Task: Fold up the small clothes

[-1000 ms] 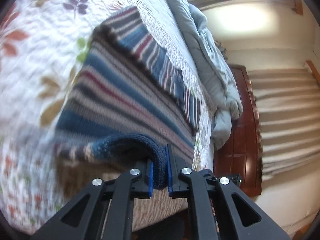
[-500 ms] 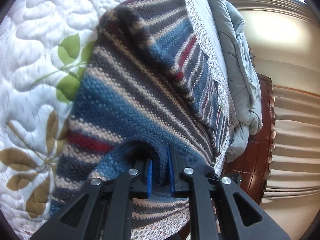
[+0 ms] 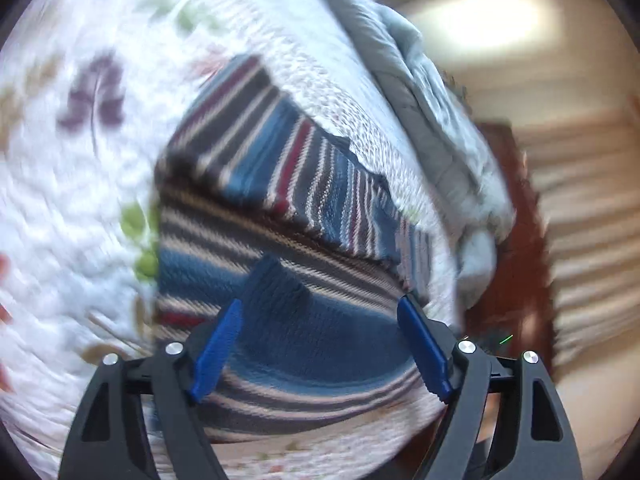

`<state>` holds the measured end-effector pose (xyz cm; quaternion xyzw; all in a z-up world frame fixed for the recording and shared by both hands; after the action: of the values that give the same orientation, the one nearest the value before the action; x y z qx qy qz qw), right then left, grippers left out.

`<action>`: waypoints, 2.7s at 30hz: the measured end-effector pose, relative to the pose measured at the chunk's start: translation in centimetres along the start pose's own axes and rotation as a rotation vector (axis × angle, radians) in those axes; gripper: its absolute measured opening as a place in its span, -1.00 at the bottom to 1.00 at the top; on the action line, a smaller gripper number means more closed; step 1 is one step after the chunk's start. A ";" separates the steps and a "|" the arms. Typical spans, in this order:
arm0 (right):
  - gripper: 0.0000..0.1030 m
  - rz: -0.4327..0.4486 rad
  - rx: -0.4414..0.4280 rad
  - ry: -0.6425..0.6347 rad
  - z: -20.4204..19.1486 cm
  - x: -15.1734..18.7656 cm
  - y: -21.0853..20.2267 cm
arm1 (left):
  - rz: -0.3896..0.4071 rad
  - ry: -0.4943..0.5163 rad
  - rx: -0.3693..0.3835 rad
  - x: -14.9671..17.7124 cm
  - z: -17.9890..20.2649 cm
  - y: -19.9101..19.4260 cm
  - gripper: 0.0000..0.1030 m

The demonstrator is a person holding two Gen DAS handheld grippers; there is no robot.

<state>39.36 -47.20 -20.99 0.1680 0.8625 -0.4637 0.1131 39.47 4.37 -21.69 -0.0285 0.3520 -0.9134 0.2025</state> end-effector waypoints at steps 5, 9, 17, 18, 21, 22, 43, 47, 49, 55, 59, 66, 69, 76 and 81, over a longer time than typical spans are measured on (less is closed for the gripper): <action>-0.26 -0.078 0.046 -0.185 -2.7 1.6 1.5 | -0.103 0.239 -0.149 1.3 1.5 3.0 0.78; -0.29 -0.151 0.041 -0.193 -2.0 2.8 4.7 | -0.178 0.270 -0.196 1.7 -0.4 6.0 0.78; -0.46 -0.111 0.010 -0.154 0.5 1.9 4.5 | -0.229 0.229 -0.131 0.4 -2.8 7.8 0.78; -0.36 -0.098 0.001 -0.163 0.5 1.5 4.1 | -0.238 0.232 -0.116 0.2 -2.6 7.9 0.78; -0.33 -0.077 -0.020 -0.184 0.7 0.5 3.2 | -0.294 0.243 -0.068 0.0 -2.5 8.0 0.78; -0.33 -0.079 -0.025 -0.188 0.8 0.2 3.2 | -0.305 0.246 -0.061 -0.1 -2.5 8.0 0.78; -0.03 -0.176 -0.118 -0.281 1.5 -0.1 6.2 | -0.403 0.281 0.006 0.8 -1.8 10.0 0.75; -0.03 -0.183 -0.133 -0.304 0.9 0.5 6.4 | -0.401 0.311 0.006 1.2 -1.5 9.9 0.48; -0.04 -0.173 -0.142 -0.288 1.1 0.4 6.5 | -0.394 0.306 -0.004 0.9 -1.9 10.0 0.24; -0.03 -0.155 -0.163 -0.280 1.2 0.4 6.4 | -0.366 0.294 -0.026 0.3 -2.9 9.8 -0.22; -0.02 -0.145 -0.176 -0.273 1.3 0.2 6.2 | -0.351 0.302 -0.046 0.1 -3.4 9.6 -0.52; -0.19 -0.141 -0.182 -0.278 1.3 0.3 6.0 | -0.322 0.312 -0.025 0.2 -3.5 8.9 -0.65; -0.19 -0.147 -0.180 -0.281 1.4 0.3 6.1 | -0.317 0.303 -0.024 0.2 -3.8 9.0 -0.61; -0.19 -0.151 -0.183 -0.287 1.0 0.3 6.0 | -0.323 0.288 0.002 0.4 -3.3 9.3 -0.32; -0.66 -0.147 -0.179 -0.302 1.0 0.2 5.8 | -0.312 0.304 -0.009 0.6 -2.8 9.4 -0.33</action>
<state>41.53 -45.00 -26.06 0.0224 0.8835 -0.4120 0.2216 41.71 -0.38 -29.99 0.0546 0.3739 -0.9258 0.0032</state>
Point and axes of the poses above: each gripper's, at about its wrist camera, not at the fingertips, and y roughly the way its jaws point, z to its right, x to its underside, the point moved 7 cm from there along y, roughly the way its jaws point, and after that the axes turned 9 degrees about -y, right-handed, at the moved point
